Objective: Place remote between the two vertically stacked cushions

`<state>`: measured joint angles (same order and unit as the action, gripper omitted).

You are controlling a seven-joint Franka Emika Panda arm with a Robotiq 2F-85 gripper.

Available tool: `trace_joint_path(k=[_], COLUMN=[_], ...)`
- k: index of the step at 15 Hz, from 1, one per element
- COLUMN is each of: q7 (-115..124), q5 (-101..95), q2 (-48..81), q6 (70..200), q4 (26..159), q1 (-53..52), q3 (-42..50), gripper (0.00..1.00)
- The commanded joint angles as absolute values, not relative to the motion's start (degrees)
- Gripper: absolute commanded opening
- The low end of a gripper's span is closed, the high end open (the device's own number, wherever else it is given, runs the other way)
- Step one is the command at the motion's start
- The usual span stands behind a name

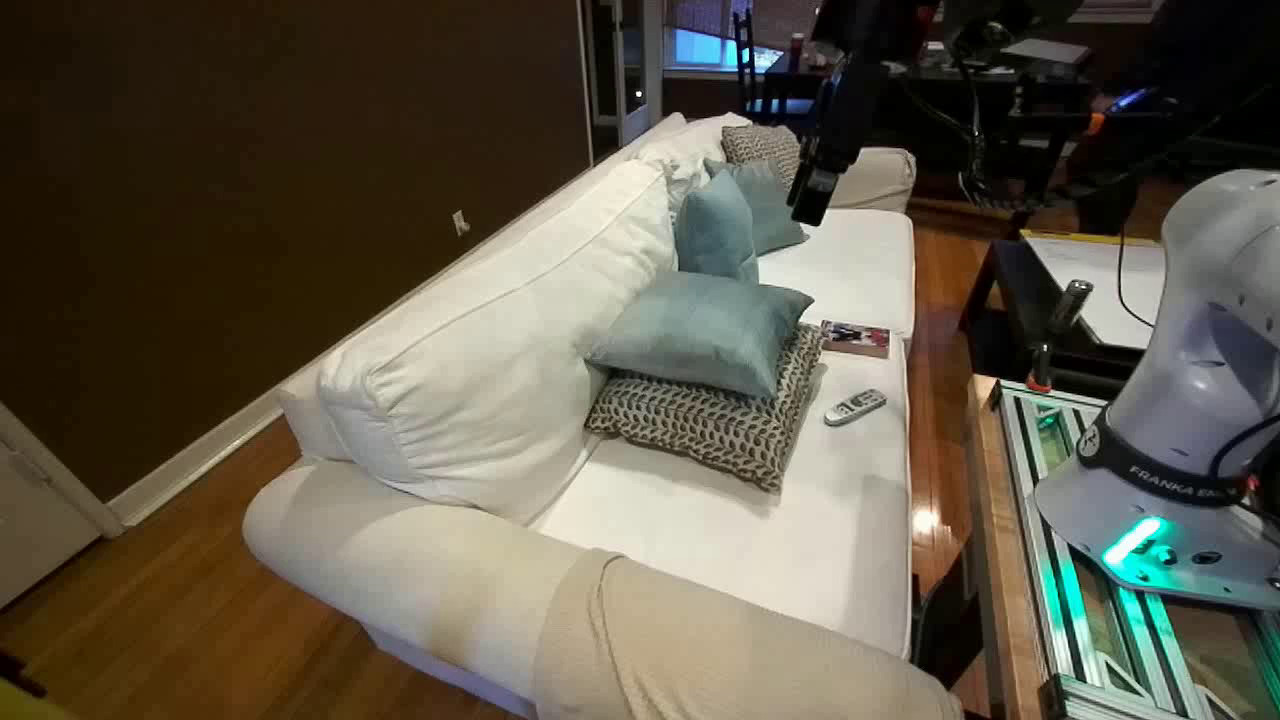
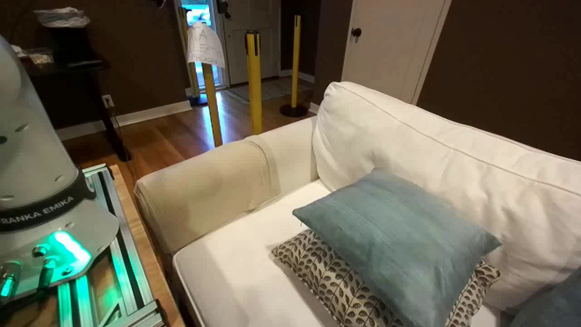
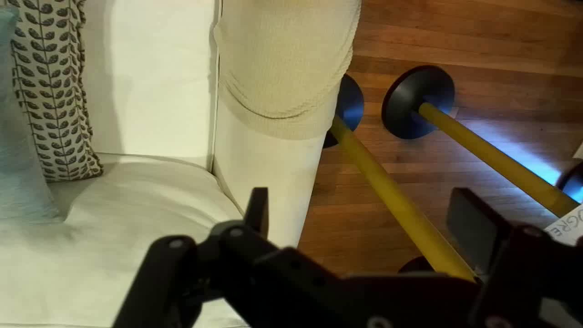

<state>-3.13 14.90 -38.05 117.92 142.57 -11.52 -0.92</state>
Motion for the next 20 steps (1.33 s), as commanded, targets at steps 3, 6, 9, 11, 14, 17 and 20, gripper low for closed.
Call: trace_joint_path(k=[3, 6, 9, 11, 14, 17, 20], q7=[-3.57, -2.42, 0.81, 0.34, -0.23, 0.91, 2.92], q5=[15.41, 14.82, 10.85, 8.15, 4.32, 0.51, -1.87], q2=[-38.03, -37.54, -39.04, -40.25, -40.04, -37.88, -31.69], q6=[117.69, 118.39, 121.26, 124.61, 132.33, 142.75, 151.58], q4=[142.45, 142.87, 146.94, 150.43, 154.92, 158.92, 158.21], q1=[-10.65, -9.45, -2.98, 1.77, 8.95, 16.13, 22.67], q3=[-1.59, -1.44, -0.01, 2.58, 7.14, 10.34, 12.26], gripper=[1.00, 1.00, 1.00, 1.00, 1.00, 1.00, 1.00])
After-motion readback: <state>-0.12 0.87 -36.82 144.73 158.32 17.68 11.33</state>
